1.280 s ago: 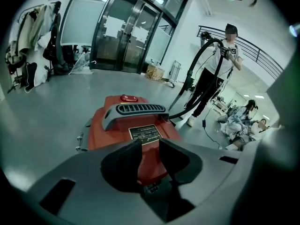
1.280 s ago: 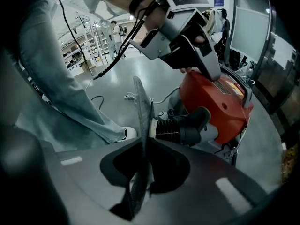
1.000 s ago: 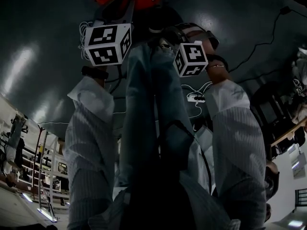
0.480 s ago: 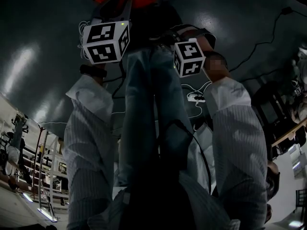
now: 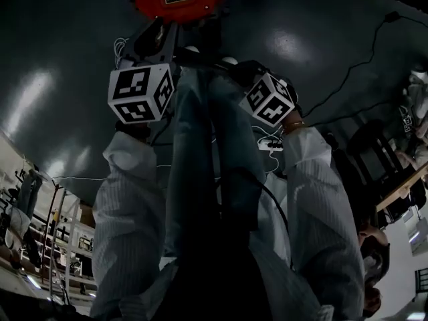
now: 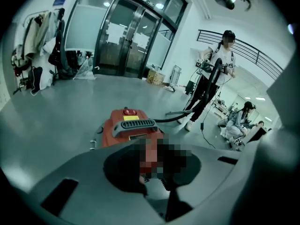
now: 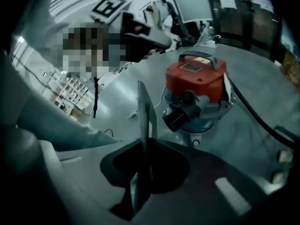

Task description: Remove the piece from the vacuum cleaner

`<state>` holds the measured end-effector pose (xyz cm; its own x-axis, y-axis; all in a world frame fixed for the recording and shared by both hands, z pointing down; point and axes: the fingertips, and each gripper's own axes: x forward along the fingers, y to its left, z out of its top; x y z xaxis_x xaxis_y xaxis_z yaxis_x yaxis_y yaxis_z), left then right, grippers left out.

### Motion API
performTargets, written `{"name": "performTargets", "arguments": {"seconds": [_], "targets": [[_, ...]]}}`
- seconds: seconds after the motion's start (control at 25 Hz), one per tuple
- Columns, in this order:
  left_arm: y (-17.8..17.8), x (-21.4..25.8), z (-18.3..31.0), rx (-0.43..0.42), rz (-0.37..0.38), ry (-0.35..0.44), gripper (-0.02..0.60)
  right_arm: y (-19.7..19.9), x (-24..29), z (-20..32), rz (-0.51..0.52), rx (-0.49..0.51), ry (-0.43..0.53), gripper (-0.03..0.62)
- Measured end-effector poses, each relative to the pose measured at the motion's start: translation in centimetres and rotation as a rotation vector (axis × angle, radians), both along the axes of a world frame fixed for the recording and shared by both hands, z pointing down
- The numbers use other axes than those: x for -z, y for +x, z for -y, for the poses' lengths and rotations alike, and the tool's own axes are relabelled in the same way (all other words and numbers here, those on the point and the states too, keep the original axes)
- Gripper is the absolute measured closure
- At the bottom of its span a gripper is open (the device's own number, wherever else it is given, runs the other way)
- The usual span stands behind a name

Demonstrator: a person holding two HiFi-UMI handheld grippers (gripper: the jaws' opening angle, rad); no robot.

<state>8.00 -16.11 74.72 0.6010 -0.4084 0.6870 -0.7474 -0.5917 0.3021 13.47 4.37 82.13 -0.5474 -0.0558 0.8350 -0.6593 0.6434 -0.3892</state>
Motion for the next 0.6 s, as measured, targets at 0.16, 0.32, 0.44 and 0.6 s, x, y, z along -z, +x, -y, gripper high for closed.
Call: {"name": "performTargets", "arguments": {"seconds": [0.16, 0.32, 0.44, 0.6], "targets": [[-4.4, 8.9, -1.9, 0.101, 0.006, 0.043, 0.577, -0.3, 8.2, 0.9, 0.101, -0.235, -0.034, 0.571], [-6.0, 17.9, -2.2, 0.194, -0.056, 0.038, 0.577, -0.9, 18.1, 4.4, 0.182, -0.346, 0.038, 0.571], [-5.5, 24.5, -2.4, 0.206, -0.091, 0.071, 0.577, -1.3, 25.4, 6.4, 0.229, -0.409, 0.11, 0.568], [-5.0, 34.2, -3.4, 0.182, -0.126, 0.178, 0.577, -1.8, 36.5, 7.8, 0.334, -0.517, 0.235, 0.567]]}}
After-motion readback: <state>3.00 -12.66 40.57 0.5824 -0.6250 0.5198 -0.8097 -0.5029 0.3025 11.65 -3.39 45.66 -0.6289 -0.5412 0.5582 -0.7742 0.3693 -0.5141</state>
